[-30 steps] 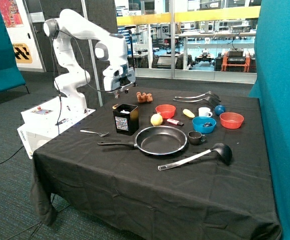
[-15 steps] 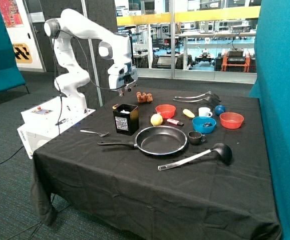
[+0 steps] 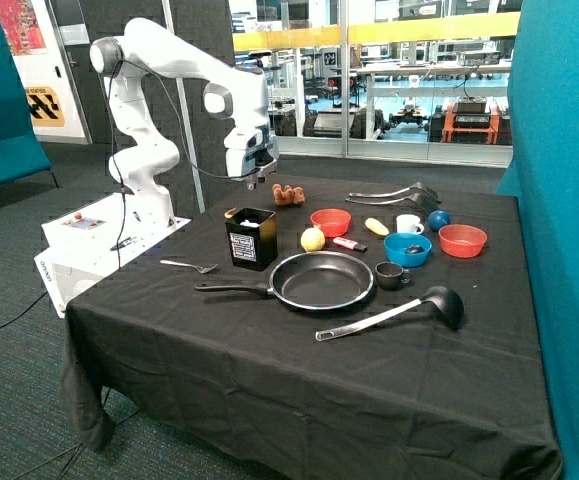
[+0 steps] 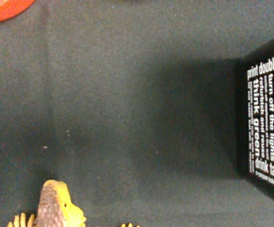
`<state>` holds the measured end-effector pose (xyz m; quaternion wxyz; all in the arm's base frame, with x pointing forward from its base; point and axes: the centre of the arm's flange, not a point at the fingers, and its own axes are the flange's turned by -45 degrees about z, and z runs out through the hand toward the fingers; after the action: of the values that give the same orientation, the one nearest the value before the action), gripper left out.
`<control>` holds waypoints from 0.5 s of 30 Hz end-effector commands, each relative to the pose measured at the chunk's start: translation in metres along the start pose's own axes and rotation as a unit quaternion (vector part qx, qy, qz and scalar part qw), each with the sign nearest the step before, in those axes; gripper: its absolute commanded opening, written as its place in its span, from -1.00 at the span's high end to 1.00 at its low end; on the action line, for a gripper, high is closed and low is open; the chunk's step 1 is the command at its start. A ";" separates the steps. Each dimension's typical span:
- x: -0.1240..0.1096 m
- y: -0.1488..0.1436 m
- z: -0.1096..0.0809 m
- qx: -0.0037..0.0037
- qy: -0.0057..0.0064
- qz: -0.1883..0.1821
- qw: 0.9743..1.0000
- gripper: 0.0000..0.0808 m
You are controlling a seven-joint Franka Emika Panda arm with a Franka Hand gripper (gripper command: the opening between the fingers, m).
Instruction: Throw away the rubbish paper
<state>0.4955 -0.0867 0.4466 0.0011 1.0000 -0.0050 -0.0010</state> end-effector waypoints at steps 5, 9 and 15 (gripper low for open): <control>0.000 -0.001 0.002 0.001 0.001 -0.001 1.000 -0.49; 0.000 -0.002 0.003 0.001 0.001 -0.002 1.000 -0.54; 0.003 -0.006 0.002 0.001 0.001 -0.015 1.000 -0.47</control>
<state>0.4962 -0.0847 0.4454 -0.0001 1.0000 -0.0007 -0.0021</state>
